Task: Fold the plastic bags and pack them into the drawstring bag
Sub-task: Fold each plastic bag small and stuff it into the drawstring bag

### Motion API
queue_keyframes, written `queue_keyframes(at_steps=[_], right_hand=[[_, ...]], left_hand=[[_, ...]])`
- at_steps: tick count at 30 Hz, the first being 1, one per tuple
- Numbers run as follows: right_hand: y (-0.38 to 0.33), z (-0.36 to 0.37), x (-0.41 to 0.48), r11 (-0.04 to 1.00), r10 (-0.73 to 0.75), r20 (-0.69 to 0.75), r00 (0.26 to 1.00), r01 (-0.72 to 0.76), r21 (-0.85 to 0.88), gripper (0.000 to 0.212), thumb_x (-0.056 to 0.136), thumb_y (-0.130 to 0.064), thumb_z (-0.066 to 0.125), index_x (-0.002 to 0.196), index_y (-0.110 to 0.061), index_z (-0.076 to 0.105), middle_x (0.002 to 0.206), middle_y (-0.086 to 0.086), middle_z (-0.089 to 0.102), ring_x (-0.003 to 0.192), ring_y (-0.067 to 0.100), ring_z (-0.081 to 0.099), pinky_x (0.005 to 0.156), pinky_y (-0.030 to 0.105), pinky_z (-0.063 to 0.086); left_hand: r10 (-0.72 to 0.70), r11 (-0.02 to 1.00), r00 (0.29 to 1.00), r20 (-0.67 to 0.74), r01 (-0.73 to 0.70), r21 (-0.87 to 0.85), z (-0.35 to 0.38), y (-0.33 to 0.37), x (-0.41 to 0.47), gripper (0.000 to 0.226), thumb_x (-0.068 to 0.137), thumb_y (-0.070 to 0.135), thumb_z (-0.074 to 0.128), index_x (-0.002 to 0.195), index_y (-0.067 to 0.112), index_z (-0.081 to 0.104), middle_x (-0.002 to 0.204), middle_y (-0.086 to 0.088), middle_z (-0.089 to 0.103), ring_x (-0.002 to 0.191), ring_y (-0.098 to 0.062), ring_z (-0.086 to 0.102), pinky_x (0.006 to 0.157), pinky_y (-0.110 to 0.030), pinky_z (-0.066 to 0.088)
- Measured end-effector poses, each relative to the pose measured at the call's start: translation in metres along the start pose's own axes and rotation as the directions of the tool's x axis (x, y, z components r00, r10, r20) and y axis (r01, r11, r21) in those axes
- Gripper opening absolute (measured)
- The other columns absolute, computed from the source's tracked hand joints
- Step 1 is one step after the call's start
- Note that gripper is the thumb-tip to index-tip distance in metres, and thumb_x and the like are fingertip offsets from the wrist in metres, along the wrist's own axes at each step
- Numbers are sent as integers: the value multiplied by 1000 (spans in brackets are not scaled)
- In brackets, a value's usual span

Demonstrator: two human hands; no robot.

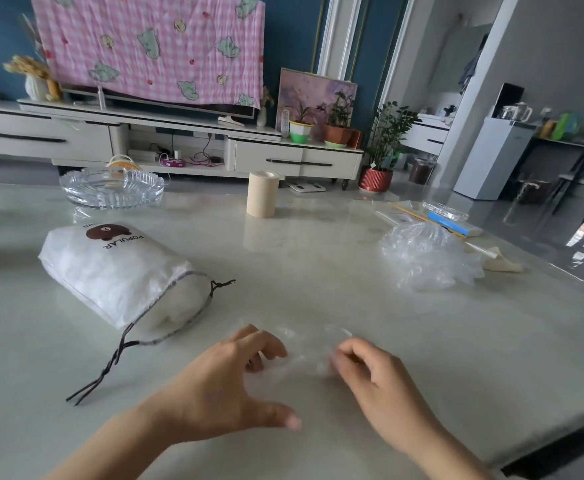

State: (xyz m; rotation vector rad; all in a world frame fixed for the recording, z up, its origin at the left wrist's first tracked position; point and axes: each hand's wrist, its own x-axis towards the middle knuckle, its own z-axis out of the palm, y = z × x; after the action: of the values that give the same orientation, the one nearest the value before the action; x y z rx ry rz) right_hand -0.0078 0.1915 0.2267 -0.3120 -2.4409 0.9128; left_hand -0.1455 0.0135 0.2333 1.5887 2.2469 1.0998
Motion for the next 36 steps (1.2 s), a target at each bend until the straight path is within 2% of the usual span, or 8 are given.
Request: queue_keyframes(at_steps=[8, 15, 21, 25, 28, 32, 34, 36], right_hand=[[-1, -9, 18, 975, 139, 180, 974, -166, 150, 21, 81, -23, 71, 69, -11, 59, 61, -10, 55, 59, 0, 45, 60, 21, 36], [-5, 12, 48, 893, 266, -20, 964, -255, -371, 46, 95, -42, 43, 59, -14, 35, 54, -1, 37, 65, 24, 42, 58, 32, 29], [-7, 18, 51, 730, 289, -143, 947, -315, -606, 32, 97, -44, 36, 76, -20, 35, 96, 4, 64, 97, 27, 60, 65, 32, 33], [4, 9, 45, 668, 238, -208, 949, -315, -674, 22, 99, -40, 33, 96, -20, 42, 107, 0, 58, 105, 20, 57, 73, 29, 42], [18, 5, 45, 685, 190, -237, 953, -301, -664, 18, 97, -26, 42, 100, -14, 54, 104, 5, 57, 104, 25, 55, 73, 31, 43], [13, -13, 58, 962, 273, -133, 953, -267, 60, 9, 88, -8, 61, 93, -16, 61, 93, -1, 64, 85, 13, 61, 67, 5, 41], [-7, -22, 65, 840, 286, 179, 941, -336, 426, 32, 82, -19, 70, 111, -19, 58, 106, -3, 66, 91, -2, 62, 68, 0, 41], [-21, -22, 73, 801, 206, 489, 848, -433, 414, 66, 66, -45, 80, 123, -26, 51, 117, -8, 64, 102, -8, 59, 73, 0, 41]], left_hand=[[-106, 993, 933, -344, 118, 14, 8, -16, 13, 35, 86, 41, 53, 65, 13, 52, 58, 6, 50, 53, -9, 38, 51, -18, 31], [-251, 909, 869, -426, 363, 203, 9, -12, 28, 18, 94, 42, 46, 100, 27, 55, 81, 5, 63, 86, -19, 61, 63, -28, 36], [-215, 720, 867, -450, 452, 527, 13, -5, 31, 28, 95, 47, 40, 105, 21, 44, 101, -1, 53, 87, -26, 63, 49, -30, 29], [22, 831, 916, -400, 206, 517, 12, -26, 29, 30, 77, 39, 61, 60, 16, 52, 68, -5, 53, 58, -30, 55, 44, -28, 39], [-111, 973, 879, -464, 191, 129, 8, -23, 29, 32, 86, 38, 59, 66, 17, 47, 60, 4, 49, 58, -17, 45, 53, -21, 33], [-375, 860, 864, -335, 189, -474, -3, -17, 35, 30, 83, 21, 69, 69, 11, 44, 43, 4, 49, 38, -7, 31, 39, -16, 27], [-385, 790, 898, -212, 202, -579, -9, -11, 37, 29, 79, 23, 70, 70, 10, 47, 40, 7, 47, 36, -5, 28, 37, -13, 24], [-356, 749, 931, -84, 230, -621, -14, -5, 36, 29, 70, 31, 70, 70, 11, 48, 40, 9, 44, 36, -3, 28, 37, -12, 24]])
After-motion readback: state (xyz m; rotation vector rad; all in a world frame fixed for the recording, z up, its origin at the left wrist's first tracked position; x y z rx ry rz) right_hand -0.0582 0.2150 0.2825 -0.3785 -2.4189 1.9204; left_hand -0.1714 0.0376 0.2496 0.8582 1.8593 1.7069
